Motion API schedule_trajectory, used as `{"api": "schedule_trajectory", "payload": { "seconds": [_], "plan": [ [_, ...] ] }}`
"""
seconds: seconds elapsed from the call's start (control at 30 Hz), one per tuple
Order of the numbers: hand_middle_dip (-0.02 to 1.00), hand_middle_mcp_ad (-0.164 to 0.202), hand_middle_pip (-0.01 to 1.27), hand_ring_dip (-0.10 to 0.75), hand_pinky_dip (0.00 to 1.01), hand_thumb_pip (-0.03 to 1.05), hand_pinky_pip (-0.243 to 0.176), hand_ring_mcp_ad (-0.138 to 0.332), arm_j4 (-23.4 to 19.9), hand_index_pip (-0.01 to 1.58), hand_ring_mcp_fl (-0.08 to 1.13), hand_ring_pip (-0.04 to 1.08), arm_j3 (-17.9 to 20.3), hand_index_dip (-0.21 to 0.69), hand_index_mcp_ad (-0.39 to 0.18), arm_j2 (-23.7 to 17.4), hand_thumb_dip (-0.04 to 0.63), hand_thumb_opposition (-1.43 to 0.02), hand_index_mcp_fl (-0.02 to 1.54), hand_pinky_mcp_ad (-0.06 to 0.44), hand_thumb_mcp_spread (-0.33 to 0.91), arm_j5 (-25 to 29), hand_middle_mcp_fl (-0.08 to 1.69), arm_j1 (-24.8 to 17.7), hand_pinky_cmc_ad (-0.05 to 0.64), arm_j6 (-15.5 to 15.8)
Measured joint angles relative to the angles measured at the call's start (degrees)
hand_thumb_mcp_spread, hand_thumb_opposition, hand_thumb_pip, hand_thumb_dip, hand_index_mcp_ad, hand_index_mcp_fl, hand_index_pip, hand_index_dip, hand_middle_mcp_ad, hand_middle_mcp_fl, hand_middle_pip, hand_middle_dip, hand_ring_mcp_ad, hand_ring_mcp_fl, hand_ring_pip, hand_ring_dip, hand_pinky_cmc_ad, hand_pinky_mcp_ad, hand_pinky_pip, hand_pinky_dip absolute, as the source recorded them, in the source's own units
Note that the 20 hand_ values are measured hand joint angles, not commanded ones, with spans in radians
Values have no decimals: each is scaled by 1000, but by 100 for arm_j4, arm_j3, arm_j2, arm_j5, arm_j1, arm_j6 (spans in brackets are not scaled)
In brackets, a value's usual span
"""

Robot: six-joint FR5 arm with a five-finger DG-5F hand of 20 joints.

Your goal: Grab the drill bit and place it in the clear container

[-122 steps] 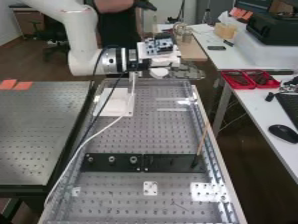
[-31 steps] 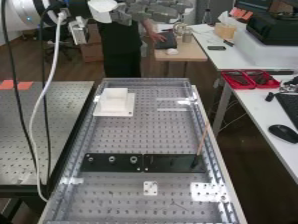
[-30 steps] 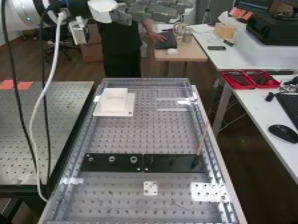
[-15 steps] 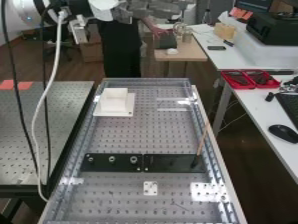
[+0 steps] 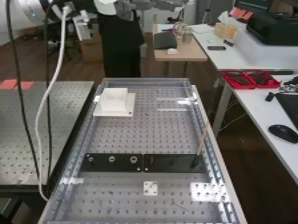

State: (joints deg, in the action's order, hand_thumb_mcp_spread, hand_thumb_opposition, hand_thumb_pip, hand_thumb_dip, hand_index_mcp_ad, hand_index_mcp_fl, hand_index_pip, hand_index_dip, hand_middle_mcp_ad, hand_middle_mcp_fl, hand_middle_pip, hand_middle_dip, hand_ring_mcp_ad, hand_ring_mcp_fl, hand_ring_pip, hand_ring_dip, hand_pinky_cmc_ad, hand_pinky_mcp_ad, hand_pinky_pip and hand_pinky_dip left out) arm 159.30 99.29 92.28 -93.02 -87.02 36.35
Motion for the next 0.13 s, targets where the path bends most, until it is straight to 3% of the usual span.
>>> {"api": "schedule_trajectory", "payload": {
  "seconds": [0.13],
  "plan": [
    [209,54,126,5,201,218,-80,195,65,52,30,98,-2,340,-42,-1,38,-651,271,209,271,167,188,-75,244,154]
  ]
}}
